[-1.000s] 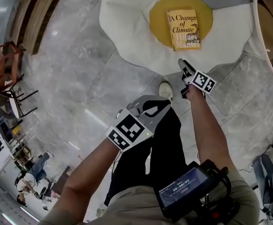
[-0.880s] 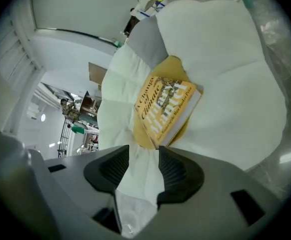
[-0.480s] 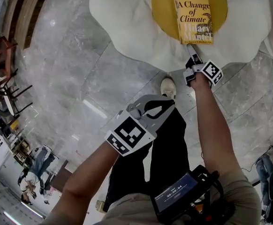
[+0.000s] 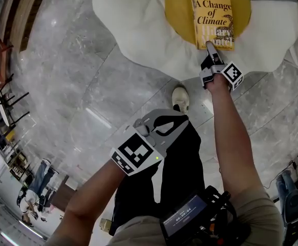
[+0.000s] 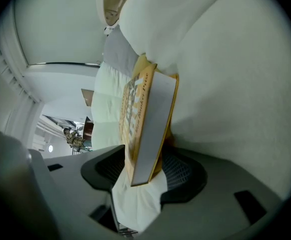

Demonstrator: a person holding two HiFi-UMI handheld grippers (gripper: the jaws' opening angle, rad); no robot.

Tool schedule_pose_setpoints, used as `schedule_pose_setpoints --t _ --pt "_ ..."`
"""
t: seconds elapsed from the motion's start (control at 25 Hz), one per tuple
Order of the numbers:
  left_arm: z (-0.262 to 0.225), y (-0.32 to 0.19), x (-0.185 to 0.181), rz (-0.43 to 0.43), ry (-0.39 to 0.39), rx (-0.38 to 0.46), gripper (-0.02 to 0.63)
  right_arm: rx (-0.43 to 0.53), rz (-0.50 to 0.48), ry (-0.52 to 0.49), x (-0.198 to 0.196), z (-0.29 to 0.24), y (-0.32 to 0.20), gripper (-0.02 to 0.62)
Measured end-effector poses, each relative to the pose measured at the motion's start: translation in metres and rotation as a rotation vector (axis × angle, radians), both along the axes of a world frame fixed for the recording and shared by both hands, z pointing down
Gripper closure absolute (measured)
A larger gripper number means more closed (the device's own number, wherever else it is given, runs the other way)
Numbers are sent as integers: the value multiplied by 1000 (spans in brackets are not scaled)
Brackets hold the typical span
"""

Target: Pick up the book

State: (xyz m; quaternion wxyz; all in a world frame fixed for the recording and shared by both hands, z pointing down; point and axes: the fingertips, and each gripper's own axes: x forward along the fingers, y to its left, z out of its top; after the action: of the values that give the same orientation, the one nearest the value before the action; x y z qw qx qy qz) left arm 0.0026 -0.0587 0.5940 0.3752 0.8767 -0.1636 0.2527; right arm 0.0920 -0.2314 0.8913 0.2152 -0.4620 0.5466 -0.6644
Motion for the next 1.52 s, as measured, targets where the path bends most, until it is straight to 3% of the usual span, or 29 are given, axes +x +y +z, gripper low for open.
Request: schedule_pose_setpoints --t 0.24,0.48,0.76,1.16,1.52 --pt "12 6 -3 -14 -4 -21 597 2 31 -24 3 1 -8 393" --pt "-4 7 -5 -24 -2 -26 598 35 54 -9 7 -41 -23 433" --pt "-61 -14 -4 -40 21 0 598 13 -9 33 12 -97 -27 446" --pt "-143 -3 -6 -78 61 42 598 39 -114 32 4 -183 14 446" --pt "-231 27 -7 -88 68 90 598 94 -153 -35 -13 -295 47 446"
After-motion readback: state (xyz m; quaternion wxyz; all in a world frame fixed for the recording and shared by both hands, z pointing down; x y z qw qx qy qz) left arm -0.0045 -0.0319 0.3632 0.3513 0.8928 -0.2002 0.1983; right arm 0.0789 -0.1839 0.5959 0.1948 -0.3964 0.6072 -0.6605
